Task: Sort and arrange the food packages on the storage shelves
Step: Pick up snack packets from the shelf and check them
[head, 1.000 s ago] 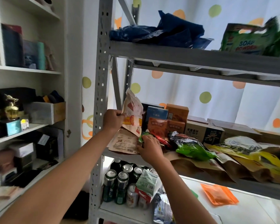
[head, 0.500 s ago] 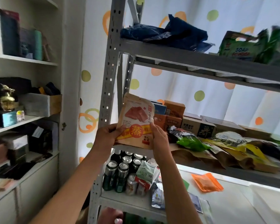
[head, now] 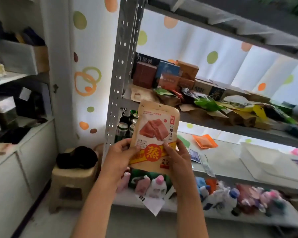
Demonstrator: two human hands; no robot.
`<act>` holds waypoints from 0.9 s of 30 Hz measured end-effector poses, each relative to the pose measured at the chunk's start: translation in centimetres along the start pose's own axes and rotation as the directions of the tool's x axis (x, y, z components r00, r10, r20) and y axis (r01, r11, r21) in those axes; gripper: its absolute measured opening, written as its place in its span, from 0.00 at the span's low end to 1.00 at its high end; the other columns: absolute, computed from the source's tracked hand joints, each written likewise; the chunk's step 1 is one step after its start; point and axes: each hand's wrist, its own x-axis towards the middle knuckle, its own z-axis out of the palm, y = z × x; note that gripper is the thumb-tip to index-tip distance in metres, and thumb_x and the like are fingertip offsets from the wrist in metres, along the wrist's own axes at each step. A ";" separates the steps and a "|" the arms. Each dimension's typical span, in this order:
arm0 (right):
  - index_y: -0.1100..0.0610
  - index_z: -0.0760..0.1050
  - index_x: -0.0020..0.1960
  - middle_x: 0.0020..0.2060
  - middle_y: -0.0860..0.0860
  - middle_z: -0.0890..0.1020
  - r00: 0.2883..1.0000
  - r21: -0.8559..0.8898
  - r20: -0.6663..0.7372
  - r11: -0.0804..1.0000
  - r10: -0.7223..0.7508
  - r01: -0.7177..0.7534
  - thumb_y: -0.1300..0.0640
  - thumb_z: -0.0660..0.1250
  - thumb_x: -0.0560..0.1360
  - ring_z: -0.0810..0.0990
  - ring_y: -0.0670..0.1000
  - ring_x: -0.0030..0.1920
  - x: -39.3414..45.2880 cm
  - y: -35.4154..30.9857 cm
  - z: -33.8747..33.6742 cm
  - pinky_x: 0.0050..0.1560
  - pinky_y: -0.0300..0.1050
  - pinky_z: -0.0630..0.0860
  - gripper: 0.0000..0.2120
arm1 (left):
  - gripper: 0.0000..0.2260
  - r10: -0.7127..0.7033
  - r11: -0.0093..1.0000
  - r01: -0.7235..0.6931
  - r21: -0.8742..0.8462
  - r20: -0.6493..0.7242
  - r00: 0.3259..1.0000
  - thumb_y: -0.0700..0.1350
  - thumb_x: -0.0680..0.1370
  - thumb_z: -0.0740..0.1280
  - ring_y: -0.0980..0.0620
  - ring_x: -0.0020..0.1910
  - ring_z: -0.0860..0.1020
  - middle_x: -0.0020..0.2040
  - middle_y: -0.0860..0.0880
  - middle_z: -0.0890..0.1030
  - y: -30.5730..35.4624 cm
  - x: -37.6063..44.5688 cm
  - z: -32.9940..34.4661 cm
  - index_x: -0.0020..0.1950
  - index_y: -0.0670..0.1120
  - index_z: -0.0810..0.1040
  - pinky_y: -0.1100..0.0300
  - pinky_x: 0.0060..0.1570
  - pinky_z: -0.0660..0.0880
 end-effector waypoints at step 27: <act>0.48 0.74 0.64 0.54 0.53 0.86 0.997 0.258 -0.021 0.964 0.074 -0.066 0.60 0.68 0.78 0.86 0.57 0.53 -19.5 2.8 -12.3 0.51 0.55 0.84 0.17 | 0.27 0.306 0.682 -0.170 0.711 -0.067 0.949 0.56 0.72 0.74 0.53 0.67 0.70 0.66 0.56 0.69 -8.9 -20.0 9.4 0.68 0.61 0.69 0.48 0.60 0.78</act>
